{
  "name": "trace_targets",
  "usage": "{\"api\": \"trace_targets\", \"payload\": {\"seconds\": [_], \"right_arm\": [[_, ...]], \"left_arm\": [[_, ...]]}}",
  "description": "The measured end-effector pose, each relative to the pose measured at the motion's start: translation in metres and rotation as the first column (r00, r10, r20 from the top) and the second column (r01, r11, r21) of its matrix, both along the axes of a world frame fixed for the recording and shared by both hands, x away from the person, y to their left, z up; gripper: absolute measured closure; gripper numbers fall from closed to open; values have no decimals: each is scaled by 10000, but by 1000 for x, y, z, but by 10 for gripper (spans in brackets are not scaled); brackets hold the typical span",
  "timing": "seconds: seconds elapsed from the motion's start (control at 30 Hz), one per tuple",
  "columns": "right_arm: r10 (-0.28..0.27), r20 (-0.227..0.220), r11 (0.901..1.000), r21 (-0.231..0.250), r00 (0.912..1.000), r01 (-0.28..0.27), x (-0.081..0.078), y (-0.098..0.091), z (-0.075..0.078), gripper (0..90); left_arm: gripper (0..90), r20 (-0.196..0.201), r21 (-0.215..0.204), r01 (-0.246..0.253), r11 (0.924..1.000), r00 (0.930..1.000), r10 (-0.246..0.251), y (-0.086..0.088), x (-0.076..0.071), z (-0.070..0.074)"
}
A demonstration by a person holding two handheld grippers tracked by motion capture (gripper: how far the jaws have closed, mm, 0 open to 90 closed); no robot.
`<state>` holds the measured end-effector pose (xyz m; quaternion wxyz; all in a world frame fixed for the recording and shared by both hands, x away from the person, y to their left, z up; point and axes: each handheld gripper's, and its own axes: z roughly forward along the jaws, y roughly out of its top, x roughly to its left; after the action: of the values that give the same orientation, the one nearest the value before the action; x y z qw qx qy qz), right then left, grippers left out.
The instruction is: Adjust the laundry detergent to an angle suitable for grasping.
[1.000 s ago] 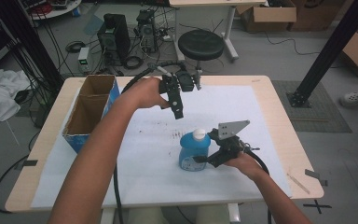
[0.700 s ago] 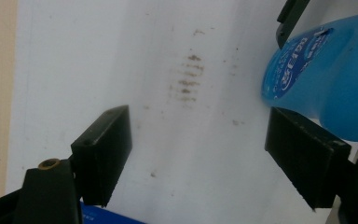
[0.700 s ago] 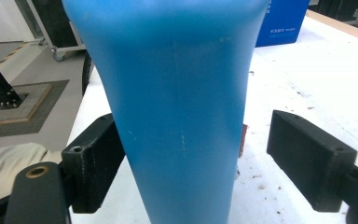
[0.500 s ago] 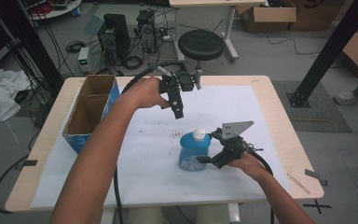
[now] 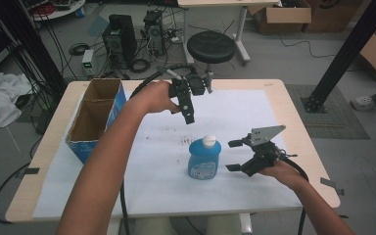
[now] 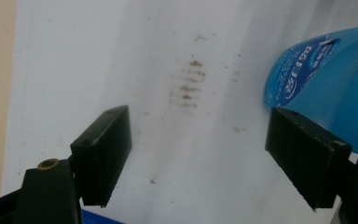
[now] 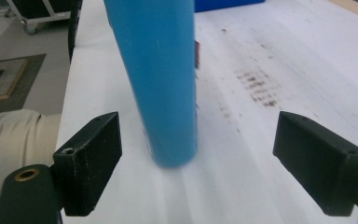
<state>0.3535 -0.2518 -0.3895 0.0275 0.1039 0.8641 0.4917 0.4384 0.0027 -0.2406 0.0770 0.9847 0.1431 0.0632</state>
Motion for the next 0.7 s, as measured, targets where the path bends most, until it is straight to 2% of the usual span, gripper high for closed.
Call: {"api": "trace_targets", "payload": {"seconds": [0.3,0.57,0.7], "right_arm": [[-759,-539,9947,-739,9957,718,8,-38,28,152],[-1322,-321,9819,-1413,9907,1265,23,-57,58,155],[-1444,-211,9672,-2139,9893,1367,37,-60,73,158]], "left_arm": [[226,-42,-95,42,9999,10000,-42,-3,4,-3],[222,-65,-158,23,9999,10000,-24,-4,8,-4],[224,-94,-177,45,9998,9999,-47,-4,10,-5]]}}
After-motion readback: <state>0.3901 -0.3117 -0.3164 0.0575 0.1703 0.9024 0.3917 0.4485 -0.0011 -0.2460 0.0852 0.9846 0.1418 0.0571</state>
